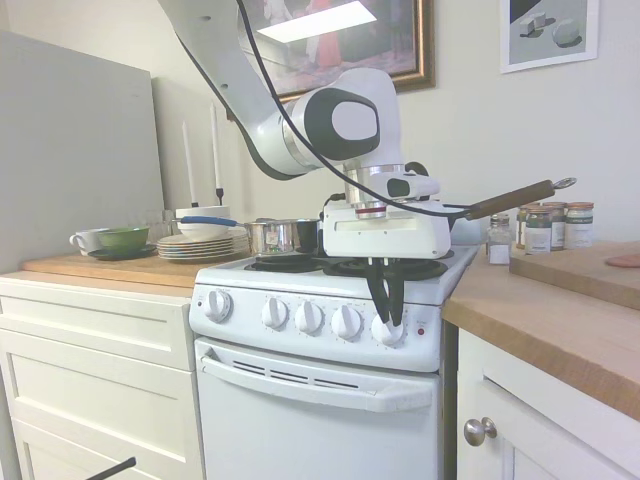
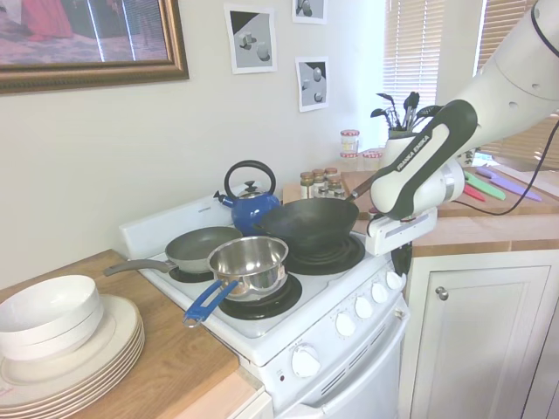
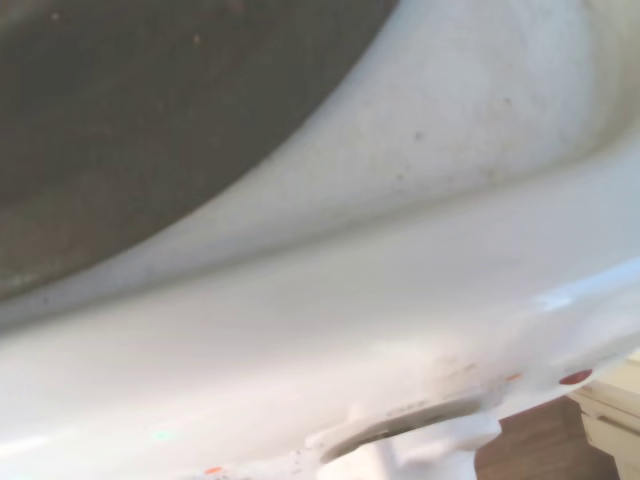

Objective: Turn on the stove on the bottom right

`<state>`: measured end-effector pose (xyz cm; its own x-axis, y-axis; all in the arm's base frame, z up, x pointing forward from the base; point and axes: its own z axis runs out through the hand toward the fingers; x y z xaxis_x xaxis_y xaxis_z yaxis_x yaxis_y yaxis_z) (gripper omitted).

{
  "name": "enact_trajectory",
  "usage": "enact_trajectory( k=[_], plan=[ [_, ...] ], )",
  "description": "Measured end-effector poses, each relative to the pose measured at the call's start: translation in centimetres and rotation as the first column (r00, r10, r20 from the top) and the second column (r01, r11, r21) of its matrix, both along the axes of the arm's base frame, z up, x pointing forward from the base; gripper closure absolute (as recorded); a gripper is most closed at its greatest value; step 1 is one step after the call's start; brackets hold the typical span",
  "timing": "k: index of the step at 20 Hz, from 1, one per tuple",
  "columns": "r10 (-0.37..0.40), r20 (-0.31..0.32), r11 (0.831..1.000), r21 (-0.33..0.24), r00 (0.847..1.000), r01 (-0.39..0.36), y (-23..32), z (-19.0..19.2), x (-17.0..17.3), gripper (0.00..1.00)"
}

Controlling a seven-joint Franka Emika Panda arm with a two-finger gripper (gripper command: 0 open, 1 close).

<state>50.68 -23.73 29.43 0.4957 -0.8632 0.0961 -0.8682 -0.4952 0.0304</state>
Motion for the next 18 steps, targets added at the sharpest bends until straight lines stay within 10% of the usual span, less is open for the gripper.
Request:
enact_trajectory(
  k=[18],
  plan=[
    [0.031, 0.001, 0.999, -0.014, 1.000, -0.031, 1.3, 0.2, 0.7, 1.00]
  ],
)
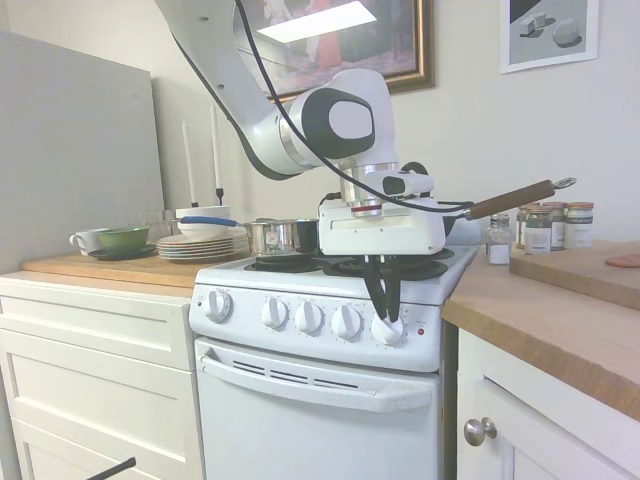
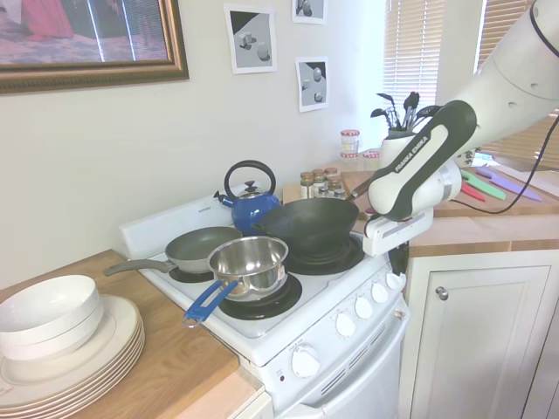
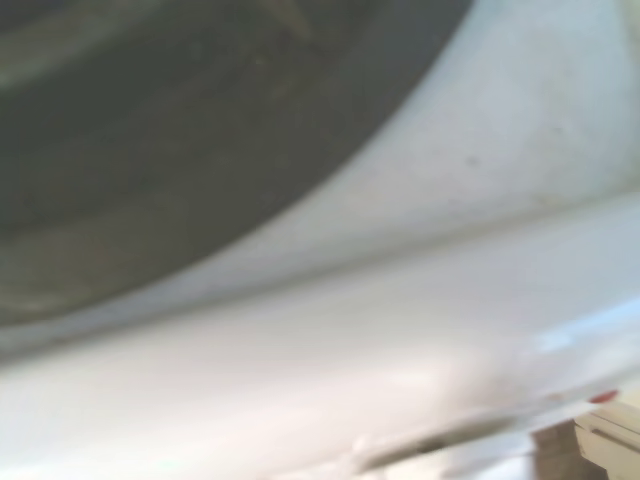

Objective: Turn on the stove on the bottom right

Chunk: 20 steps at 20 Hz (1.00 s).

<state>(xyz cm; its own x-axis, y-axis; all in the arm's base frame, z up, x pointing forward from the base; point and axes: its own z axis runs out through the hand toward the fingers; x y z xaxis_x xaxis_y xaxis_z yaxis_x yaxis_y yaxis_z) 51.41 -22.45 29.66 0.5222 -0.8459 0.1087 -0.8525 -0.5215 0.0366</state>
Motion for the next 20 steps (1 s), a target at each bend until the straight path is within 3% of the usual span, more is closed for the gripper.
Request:
enact_trajectory(
  k=[20],
  plan=[
    [-0.006, 0.000, 1.000, 0.027, 1.000, 0.006, 2.3, -0.2, 0.9, 1.00]
  ],
)
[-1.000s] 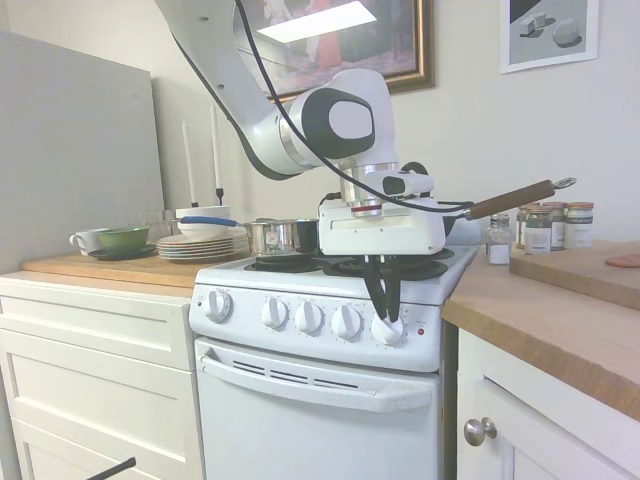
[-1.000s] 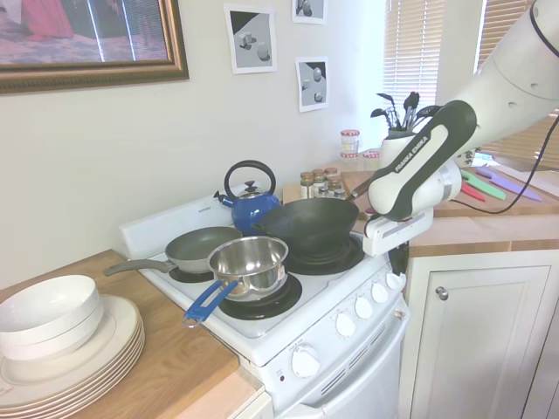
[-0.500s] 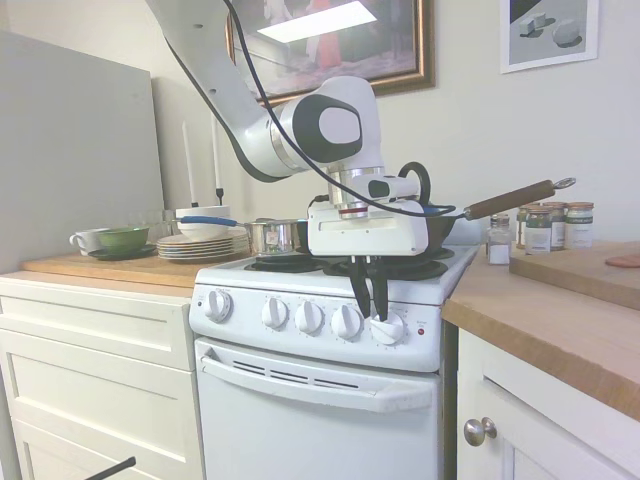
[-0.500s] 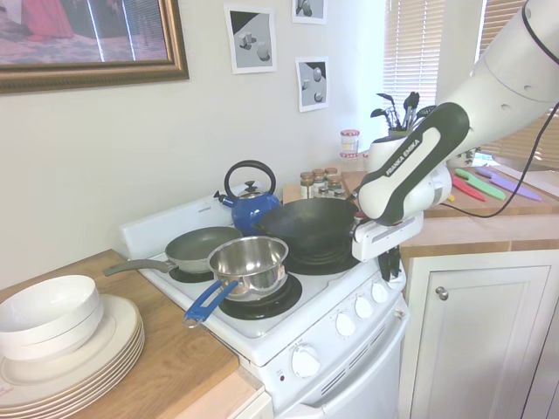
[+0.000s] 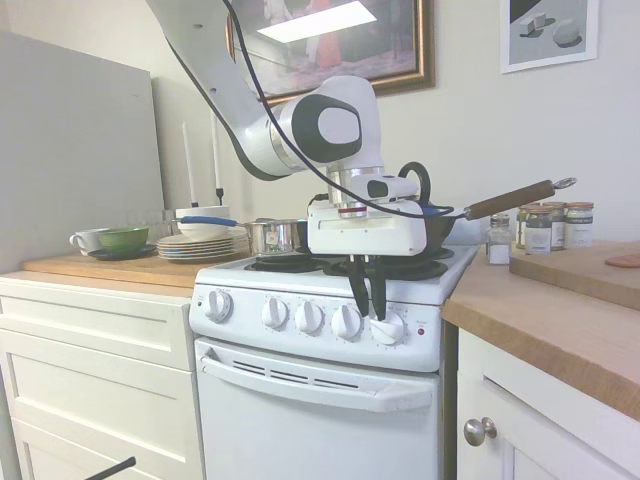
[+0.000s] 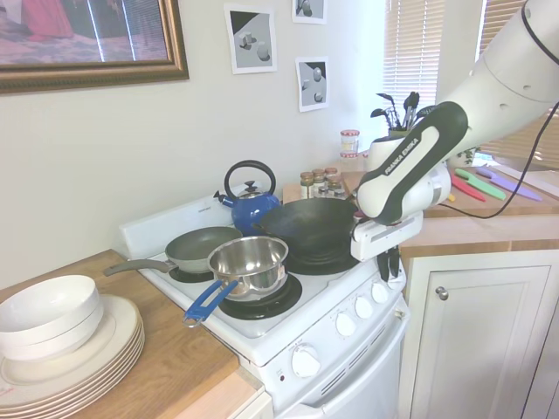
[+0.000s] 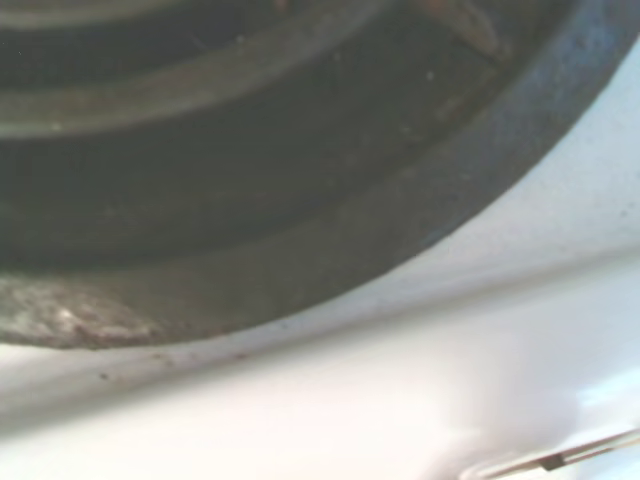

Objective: Turn on the stove on the bottom right

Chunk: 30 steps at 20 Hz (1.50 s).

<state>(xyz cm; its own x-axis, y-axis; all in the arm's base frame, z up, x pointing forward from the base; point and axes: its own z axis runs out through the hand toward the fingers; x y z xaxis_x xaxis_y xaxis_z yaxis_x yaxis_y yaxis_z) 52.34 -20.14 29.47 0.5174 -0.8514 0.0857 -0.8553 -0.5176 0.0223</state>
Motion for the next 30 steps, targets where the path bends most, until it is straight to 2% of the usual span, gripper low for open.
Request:
enact_trajectory(
  k=[16, 30],
  plan=[
    [-0.022, -0.004, 0.999, 0.028, 1.000, 0.023, -0.1, 0.1, 0.0, 1.00],
    [-0.039, -0.029, 0.997, 0.061, 0.999, 0.040, -0.9, -1.9, -0.3, 1.00]
  ],
)
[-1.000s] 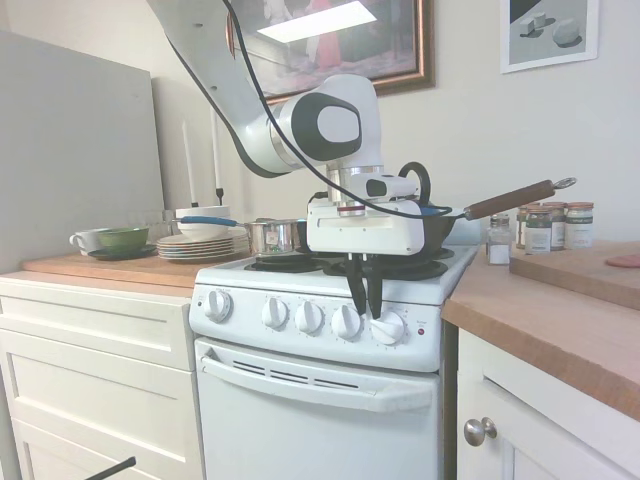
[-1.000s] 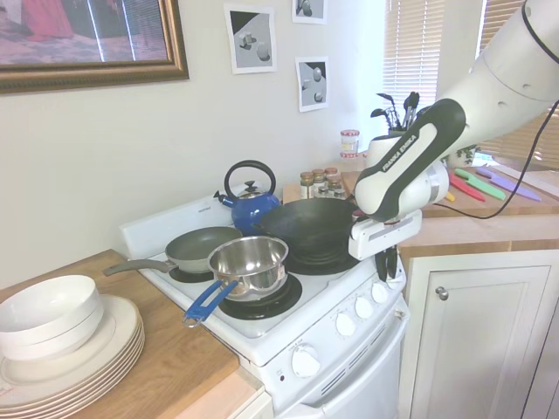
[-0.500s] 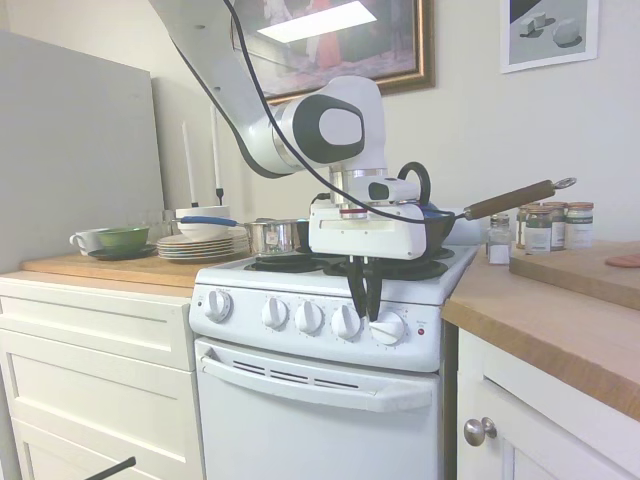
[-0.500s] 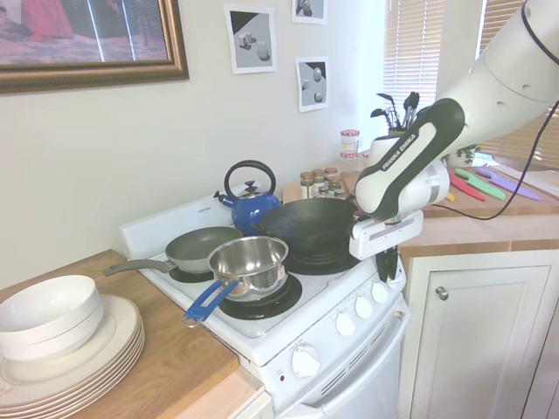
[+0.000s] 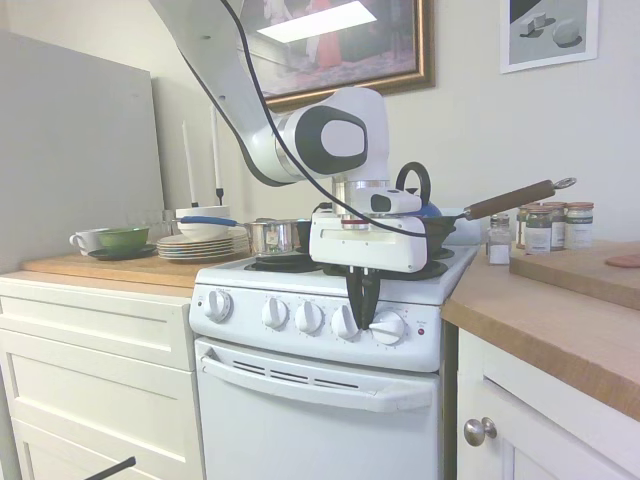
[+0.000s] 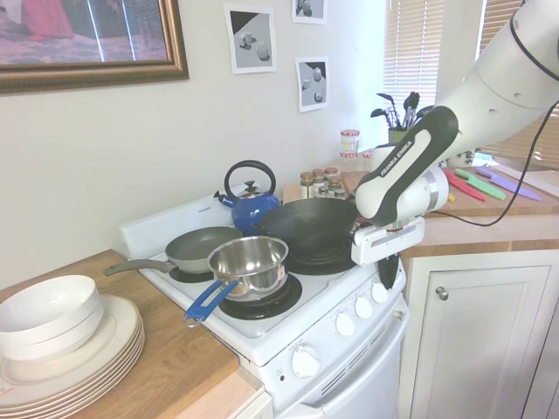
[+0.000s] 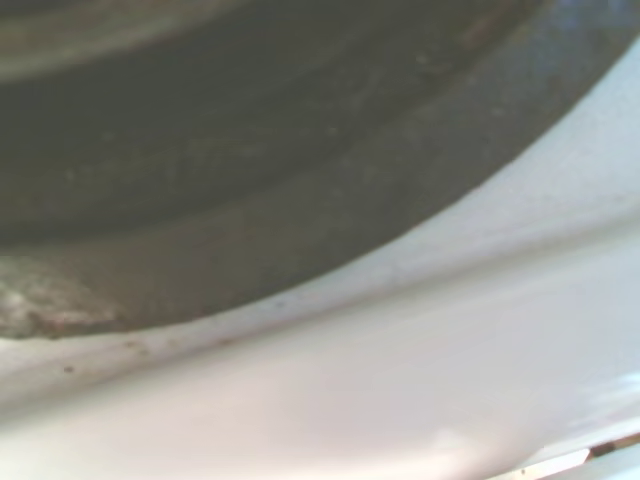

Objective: Turn on the stove on the bottom right

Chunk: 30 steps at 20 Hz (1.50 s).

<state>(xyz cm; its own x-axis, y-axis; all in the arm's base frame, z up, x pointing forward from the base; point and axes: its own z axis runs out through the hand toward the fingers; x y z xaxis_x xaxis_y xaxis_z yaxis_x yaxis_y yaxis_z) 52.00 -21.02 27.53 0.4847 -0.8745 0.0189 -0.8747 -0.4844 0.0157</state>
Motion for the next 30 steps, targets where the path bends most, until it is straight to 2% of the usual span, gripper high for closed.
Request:
enact_trajectory(
  k=[6, 20, 30],
  plan=[
    [-0.008, -0.014, 1.000, 0.016, 1.000, 0.009, -0.6, -1.0, -0.2, 1.00],
    [-0.017, -0.047, 1.000, 0.014, 0.999, 0.018, -1.4, -2.9, -0.4, 1.00],
    [0.020, -0.059, 1.000, -0.021, 0.998, -0.021, -0.8, -2.8, -0.1, 1.00]
  ],
)
